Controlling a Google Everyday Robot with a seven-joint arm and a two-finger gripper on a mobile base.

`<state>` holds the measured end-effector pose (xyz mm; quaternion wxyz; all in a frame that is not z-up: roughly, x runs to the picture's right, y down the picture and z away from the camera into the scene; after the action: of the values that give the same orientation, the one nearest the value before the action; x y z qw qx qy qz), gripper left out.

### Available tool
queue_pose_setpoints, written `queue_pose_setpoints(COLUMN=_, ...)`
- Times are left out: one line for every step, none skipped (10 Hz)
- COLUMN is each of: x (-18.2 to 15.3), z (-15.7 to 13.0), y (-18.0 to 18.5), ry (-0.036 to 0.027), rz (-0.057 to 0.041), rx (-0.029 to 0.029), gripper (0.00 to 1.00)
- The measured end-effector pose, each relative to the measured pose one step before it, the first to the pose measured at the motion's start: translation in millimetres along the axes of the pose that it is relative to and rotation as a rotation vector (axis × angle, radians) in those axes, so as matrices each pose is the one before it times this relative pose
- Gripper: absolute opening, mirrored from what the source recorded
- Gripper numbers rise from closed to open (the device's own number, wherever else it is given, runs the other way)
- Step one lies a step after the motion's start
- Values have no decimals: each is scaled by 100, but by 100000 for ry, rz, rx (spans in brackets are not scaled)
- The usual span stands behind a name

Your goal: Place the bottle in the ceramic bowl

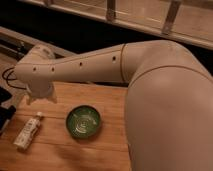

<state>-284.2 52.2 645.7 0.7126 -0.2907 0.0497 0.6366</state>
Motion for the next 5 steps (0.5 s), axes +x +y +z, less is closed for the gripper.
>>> queue_pose_setpoints(x=-173, z=-38, y=-300, ry=-413, rz=200, rx=328, gripper=65)
queue_pose_setpoints(x=138, z=41, y=106, ry=377, rz=50, rx=-146, gripper=65)
queue_pose_setpoints(x=43, z=134, y=20, ry=382, rz=248, rx=-217, gripper=65)
queue_pose_setpoints(x=-140, z=634, y=77, ry=807, rz=-210, rx=-400, gripper=65)
queue_pose_setpoints(x=-45, z=974, y=911, ry=1816, rz=-889, rx=-2032, gripper=65)
